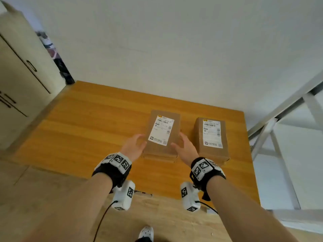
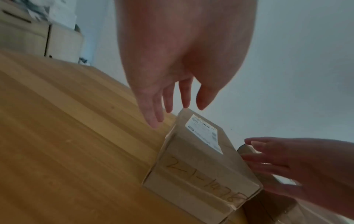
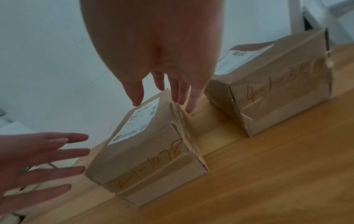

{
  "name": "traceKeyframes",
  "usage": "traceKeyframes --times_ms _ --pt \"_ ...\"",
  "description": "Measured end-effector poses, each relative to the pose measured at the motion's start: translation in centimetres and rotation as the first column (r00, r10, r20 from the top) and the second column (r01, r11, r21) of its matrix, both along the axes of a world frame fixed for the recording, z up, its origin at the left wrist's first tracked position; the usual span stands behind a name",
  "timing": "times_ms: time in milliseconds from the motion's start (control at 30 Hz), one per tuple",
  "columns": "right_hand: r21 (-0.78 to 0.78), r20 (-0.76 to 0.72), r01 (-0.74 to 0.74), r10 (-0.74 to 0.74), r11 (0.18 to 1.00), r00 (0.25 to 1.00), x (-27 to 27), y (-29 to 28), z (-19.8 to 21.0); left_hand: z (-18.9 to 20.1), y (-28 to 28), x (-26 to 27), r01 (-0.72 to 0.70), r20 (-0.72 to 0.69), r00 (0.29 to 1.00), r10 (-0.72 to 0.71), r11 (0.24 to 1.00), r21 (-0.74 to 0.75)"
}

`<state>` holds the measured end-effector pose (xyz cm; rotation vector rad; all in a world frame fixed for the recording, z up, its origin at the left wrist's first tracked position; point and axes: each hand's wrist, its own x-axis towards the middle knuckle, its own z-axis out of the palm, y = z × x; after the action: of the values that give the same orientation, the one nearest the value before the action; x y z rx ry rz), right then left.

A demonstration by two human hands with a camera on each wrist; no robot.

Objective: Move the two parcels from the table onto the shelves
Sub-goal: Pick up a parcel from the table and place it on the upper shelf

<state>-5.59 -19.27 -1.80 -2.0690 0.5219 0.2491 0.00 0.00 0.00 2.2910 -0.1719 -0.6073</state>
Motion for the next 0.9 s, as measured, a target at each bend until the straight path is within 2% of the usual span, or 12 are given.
traceKeyframes --times_ms 167,333,500,700,900 --pt "0.171 -0.062 0.104 -0.095 0.98 0.994 1.8 0.0 -2.0 -1.7 -0.6 2.3 0.008 -0.14 0.99 -0.022 0.995 -0.103" --pt "0.241 -0.103 0.164 -0.143 0.957 0.984 2.3 -0.2 -3.5 -3.4 -0.7 3.2 -0.079 -0.273 0.962 0.018 0.974 -0.212" --pt "0.294 -0.122 0.197 -0.168 0.935 0.978 2.4 -0.4 -3.6 -4.0 -0.4 3.6 -0.124 -0.332 0.943 0.023 0.951 -0.285" --pt "0.388 -0.095 0.204 -0.182 0.899 0.979 2.0 0.0 -3.2 -2.5 0.1 3.1 -0.189 -0.339 0.938 0.073 0.928 -0.321" --pt "0.411 -0.034 0.131 -0.129 0.902 0.991 1.0 0.3 -0.2 0.4 1.4 1.3 -0.218 -0.3 0.948 0.109 0.908 -0.358"
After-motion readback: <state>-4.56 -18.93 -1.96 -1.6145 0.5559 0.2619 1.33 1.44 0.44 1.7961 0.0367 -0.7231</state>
